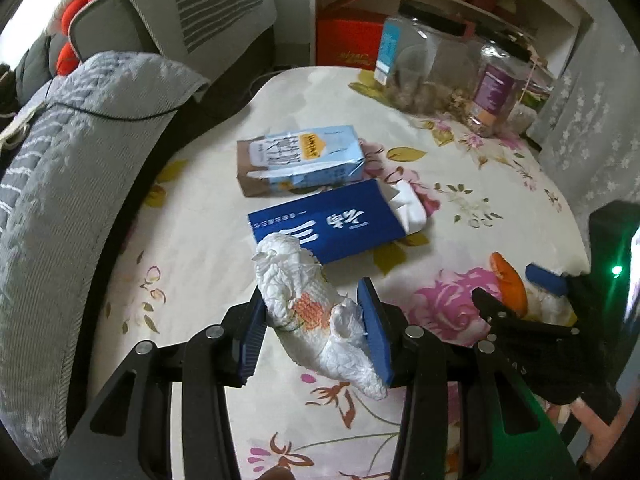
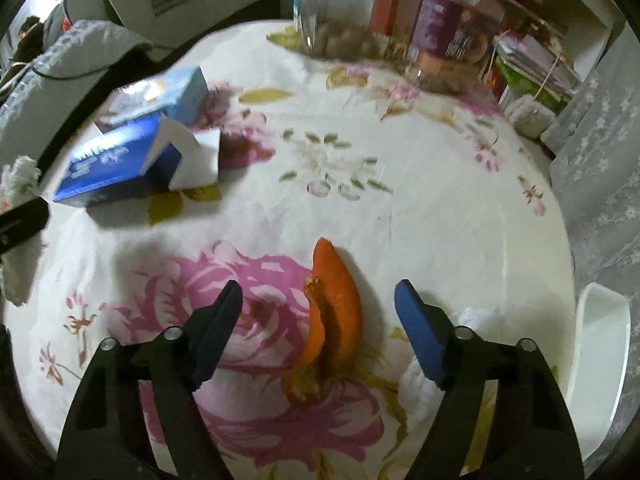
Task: Collect trash
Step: 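Grasp the crumpled white tissue with the left gripper while the right grasps an orange peel, then carry the tissue and orange peel in both grippers to the white bin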
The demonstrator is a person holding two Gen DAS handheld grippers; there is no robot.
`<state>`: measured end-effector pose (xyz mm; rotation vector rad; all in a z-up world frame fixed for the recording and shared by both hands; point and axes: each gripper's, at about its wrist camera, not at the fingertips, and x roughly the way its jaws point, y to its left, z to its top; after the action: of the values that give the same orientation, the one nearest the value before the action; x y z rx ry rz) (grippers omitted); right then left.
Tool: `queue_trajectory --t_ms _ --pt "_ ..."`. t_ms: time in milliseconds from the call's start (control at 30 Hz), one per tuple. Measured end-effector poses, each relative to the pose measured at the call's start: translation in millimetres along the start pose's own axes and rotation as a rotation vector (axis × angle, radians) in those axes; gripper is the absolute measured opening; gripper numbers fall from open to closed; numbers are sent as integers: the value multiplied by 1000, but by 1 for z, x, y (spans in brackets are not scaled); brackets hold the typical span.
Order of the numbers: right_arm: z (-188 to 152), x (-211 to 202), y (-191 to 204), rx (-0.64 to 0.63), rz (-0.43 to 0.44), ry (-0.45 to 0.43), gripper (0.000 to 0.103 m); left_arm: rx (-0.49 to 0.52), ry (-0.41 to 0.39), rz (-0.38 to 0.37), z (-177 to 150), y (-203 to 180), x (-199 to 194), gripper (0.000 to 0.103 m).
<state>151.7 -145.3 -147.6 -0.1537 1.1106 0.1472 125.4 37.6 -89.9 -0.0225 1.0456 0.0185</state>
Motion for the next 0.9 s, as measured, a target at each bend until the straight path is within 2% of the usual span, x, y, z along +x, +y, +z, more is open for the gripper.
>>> queue_trajectory --t_ms 33,67,133,167,200,367,700,900 --pt "-2 4 0 0 3 12 69 -8 1 -1 1 2 2 44" --pt "-2 3 0 4 7 -3 65 -11 0 -1 2 3 2 44" --pt "-2 2 0 8 5 -9 52 -14 -8 2 4 4 2 44" --pt "-2 1 0 9 -4 -15 34 -15 -10 0 4 4 2 44" --pt "-1 0 -1 12 -4 -17 22 -16 -11 -3 5 3 1 44" --pt "0 -11 -13 82 10 -42 18 -18 -36 -13 8 -2 -8 44" --pt "10 -66 -13 103 -25 -234 18 2 -175 -8 12 -17 -43 44" --pt "9 -98 -16 120 -68 -345 18 2 -227 -8 11 -26 -57 44"
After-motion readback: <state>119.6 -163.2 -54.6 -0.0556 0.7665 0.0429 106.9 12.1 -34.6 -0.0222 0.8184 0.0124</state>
